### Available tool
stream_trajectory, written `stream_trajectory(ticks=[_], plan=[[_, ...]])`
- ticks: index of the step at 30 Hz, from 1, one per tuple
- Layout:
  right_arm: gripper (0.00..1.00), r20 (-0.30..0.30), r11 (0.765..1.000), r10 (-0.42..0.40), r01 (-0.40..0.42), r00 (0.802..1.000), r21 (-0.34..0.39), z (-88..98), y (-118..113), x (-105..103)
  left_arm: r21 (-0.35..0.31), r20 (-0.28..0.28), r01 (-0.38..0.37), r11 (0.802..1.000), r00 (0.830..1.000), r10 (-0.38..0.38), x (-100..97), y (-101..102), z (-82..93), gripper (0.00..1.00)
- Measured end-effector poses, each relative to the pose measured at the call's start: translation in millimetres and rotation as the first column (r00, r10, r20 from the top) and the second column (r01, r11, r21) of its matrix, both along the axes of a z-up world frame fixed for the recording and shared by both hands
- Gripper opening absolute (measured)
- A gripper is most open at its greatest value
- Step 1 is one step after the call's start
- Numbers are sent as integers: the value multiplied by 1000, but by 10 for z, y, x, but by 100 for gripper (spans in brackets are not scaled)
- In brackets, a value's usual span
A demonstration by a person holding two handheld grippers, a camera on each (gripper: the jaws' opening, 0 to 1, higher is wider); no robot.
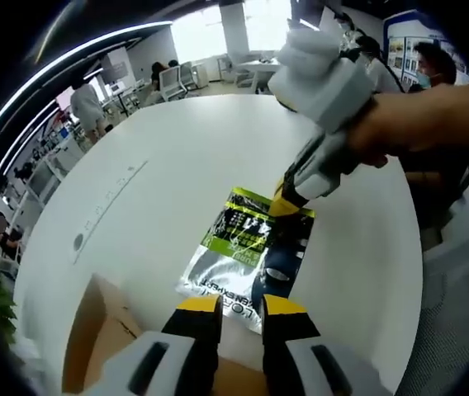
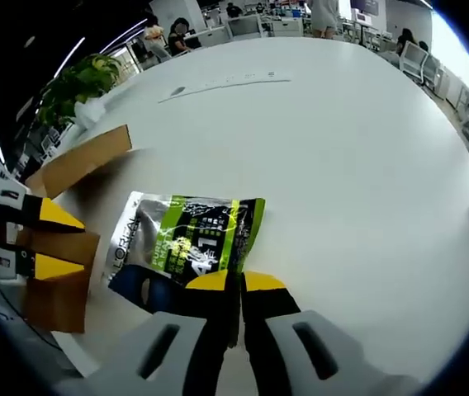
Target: Operate the shoe box by opening the lid, removing the specified soft item, and placing it in the target area until the item is outside and the box remains undamaged.
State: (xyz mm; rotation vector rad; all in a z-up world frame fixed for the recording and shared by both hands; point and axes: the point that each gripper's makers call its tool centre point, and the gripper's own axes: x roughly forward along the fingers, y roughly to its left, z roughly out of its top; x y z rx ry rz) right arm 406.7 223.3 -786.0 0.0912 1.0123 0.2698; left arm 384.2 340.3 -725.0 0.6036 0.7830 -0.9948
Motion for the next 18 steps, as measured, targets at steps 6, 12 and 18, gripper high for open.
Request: stream_trajectory(ticks=[6, 12, 18], plan=[[9, 35, 1000, -8, 9, 999, -18, 102, -67, -11, -36, 11, -20, 999, 1000, 20, -29, 21, 136, 19], [15, 65, 1000, 16, -14, 998, -23, 248, -44, -79, -72, 25, -44, 996, 999, 46, -68, 93, 273, 21], [21, 89, 998, 48, -46, 995, -31, 397, 7, -165, -98, 29, -78, 992, 996, 81, -112, 230, 386, 23]])
